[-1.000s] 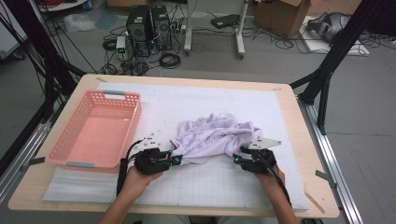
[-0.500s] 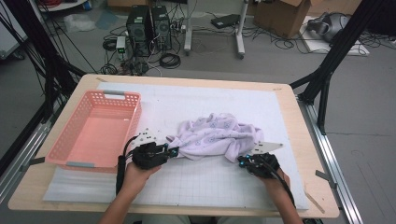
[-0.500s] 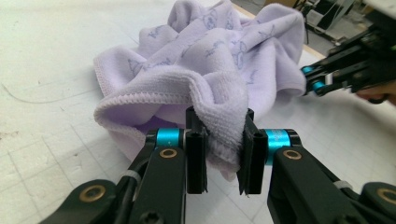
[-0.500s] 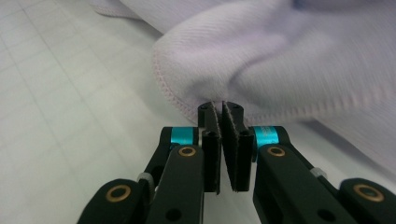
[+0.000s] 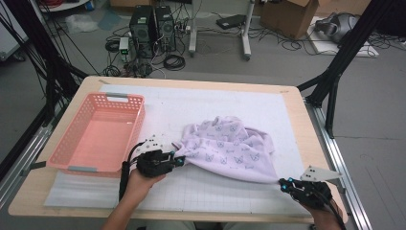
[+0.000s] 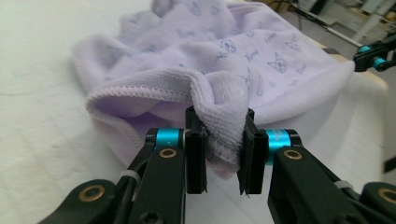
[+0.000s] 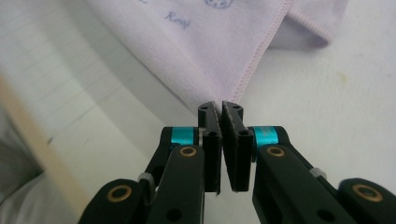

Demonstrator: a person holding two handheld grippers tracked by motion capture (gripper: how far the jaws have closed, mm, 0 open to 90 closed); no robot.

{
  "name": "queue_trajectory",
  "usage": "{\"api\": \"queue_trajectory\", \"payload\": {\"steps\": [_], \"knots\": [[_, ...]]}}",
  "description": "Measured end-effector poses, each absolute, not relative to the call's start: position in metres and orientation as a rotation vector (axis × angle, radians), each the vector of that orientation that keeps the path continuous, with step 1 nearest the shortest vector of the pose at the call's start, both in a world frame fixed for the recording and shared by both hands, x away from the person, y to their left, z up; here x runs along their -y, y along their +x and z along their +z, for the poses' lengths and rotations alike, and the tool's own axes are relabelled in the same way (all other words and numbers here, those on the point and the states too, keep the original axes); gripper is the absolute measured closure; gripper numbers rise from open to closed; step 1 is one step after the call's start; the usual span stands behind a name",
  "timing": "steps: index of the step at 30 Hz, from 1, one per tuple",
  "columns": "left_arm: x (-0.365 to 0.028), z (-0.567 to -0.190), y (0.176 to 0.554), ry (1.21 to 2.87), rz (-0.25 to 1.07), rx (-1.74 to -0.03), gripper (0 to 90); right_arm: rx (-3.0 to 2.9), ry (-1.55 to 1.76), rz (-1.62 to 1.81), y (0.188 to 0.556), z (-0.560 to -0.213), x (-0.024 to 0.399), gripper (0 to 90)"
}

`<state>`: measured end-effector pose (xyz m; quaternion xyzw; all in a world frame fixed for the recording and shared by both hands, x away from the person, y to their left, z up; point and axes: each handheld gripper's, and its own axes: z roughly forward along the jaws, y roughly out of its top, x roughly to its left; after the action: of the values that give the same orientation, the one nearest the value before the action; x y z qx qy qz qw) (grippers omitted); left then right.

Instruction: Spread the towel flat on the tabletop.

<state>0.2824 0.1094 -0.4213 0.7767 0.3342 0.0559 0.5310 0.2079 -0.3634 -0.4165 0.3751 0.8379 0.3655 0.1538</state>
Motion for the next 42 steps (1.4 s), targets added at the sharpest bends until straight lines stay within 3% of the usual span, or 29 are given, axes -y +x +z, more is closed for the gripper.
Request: {"api": "queue_trajectory", "payload": {"steps": [3, 5, 8, 12, 19, 27, 30, 32, 33, 38, 42], "knots": [[-0.107, -0.421, 0.275, 1.872, 0.104, -0.774, 69.2, -2.435, 1.061, 1.008, 0.194, -0.416, 0.366, 86.3], [-0.109, -0.419, 0.276, 1.849, 0.115, -0.803, 52.4, -2.450, 1.067, 0.984, 0.190, -0.416, 0.366, 84.5], [-0.114, -0.414, 0.282, 1.806, 0.191, -0.864, 40.3, -2.409, 1.082, 1.029, 0.193, -0.413, 0.365, 68.7], [-0.118, -0.409, 0.290, 1.742, 0.251, -0.895, 39.2, -2.317, 1.086, 1.107, 0.209, -0.403, 0.355, 59.3], [-0.114, -0.408, 0.315, 1.737, 0.345, -0.947, 39.3, -2.220, 1.095, 1.145, 0.275, -0.404, 0.320, 56.2], [-0.105, -0.434, 0.358, 1.840, 0.368, -1.101, 37.6, -2.238, 1.137, 1.054, 0.348, -0.417, 0.275, 58.1], [-0.097, -0.441, 0.365, 1.889, 0.338, -1.115, 37.5, -2.281, 1.157, 1.003, 0.363, -0.422, 0.268, 70.1], [-0.090, -0.445, 0.366, 1.920, 0.330, -1.113, 39.1, -2.322, 1.166, 0.985, 0.366, -0.425, 0.267, 86.6], [-0.088, -0.447, 0.366, 1.936, 0.325, -1.111, 40.8, -2.341, 1.157, 0.984, 0.366, -0.426, 0.268, 89.0], [-0.077, -0.446, 0.357, 1.993, 0.327, -1.012, 75.7, -2.337, 1.083, 1.082, 0.340, -0.419, 0.279, 89.2], [-0.077, -0.440, 0.349, 2.010, 0.335, -0.966, 82.5, -2.297, 1.058, 1.101, 0.318, -0.414, 0.296, 88.9]]}}
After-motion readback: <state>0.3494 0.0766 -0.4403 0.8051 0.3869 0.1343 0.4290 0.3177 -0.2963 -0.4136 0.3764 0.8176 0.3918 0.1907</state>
